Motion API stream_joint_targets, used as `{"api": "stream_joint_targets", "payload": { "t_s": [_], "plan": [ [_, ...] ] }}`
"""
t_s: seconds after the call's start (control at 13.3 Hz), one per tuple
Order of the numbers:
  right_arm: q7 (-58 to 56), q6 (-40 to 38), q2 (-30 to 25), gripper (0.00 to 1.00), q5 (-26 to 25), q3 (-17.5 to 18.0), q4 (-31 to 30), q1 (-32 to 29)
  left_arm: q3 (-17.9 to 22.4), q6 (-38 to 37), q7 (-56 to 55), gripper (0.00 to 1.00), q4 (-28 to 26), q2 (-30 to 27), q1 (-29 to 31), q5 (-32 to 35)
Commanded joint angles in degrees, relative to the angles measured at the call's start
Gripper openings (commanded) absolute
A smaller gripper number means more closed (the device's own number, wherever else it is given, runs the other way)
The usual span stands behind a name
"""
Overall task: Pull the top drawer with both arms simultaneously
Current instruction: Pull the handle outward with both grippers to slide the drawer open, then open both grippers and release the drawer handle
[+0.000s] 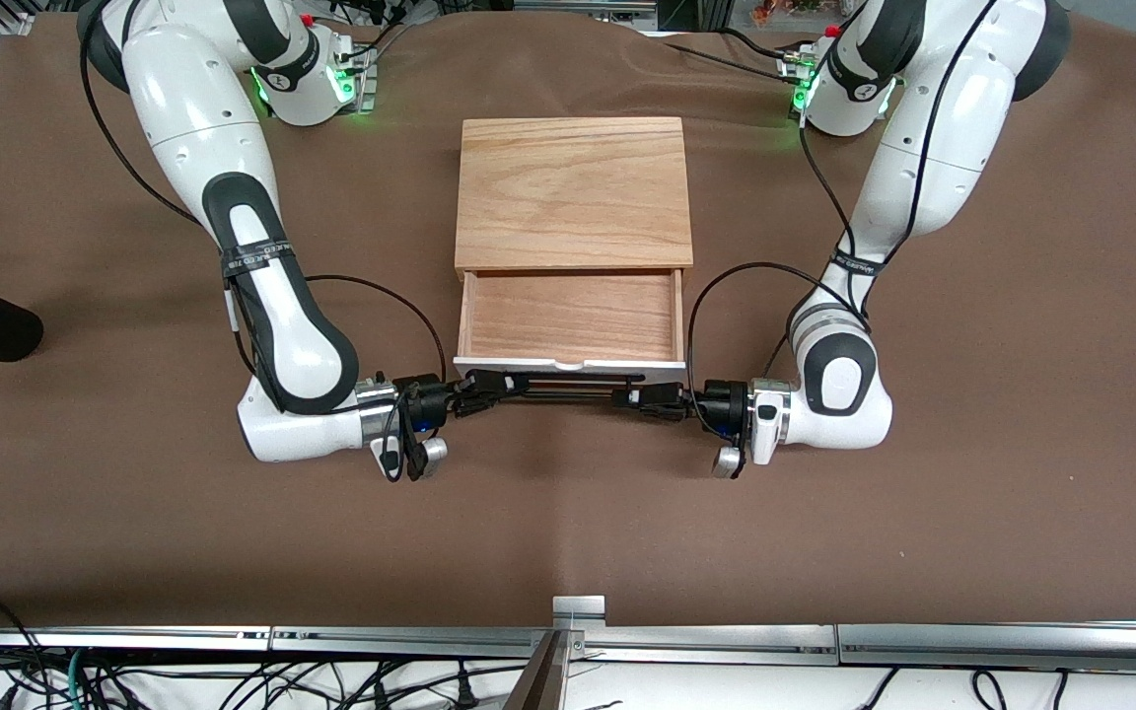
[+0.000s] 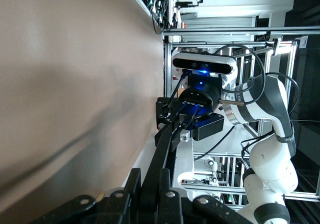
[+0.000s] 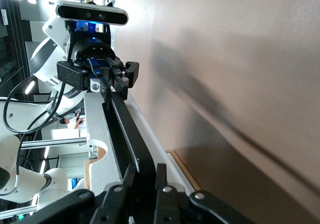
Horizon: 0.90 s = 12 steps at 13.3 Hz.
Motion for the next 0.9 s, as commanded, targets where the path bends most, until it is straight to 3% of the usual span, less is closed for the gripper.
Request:
{"api": "stream_joint_targets", "payload": {
  "t_s": [0.0,0.23,0.38,0.53,0.6,0.75,0.83],
  "plan": [
    [1.1,-0.1,2.1,0.00,-1.4,-1.7,3.2,-1.1,1.0,0.1,-2.6,0.17,2.7,0.4,1.2,-1.8],
    [0.8,0.0,2.2,0.02,-1.3,-1.7,3.1,-1.0,1.0,0.1,-2.4,0.47,2.6,0.3,1.2,-1.8],
    [-0.2,0.5,2.3,0.67,-1.2,-1.6,3.0,-1.0,1.0,0.1,-2.4,0.69,2.6,0.2,1.2,-1.9],
    [-0.8,0.5,2.2,1.00,-1.2,-1.6,3.1,-1.0,0.9,0.1,-2.5,0.84,2.5,0.1,1.2,-1.9],
    [-0.9,0.5,2.2,1.00,-1.1,-1.6,3.2,-1.0,0.9,0.1,-2.5,0.84,2.5,0.1,1.2,-1.9],
    [-1.0,0.5,2.1,1.00,-1.1,-1.4,3.9,-1.0,0.9,0.1,-2.5,1.00,2.4,-0.1,1.2,-1.9],
    [-1.0,0.5,1.8,1.00,-1.1,-1.5,4.3,-1.0,1.0,0.1,-2.6,1.00,2.4,-0.3,1.2,-1.8]
  ]
}}
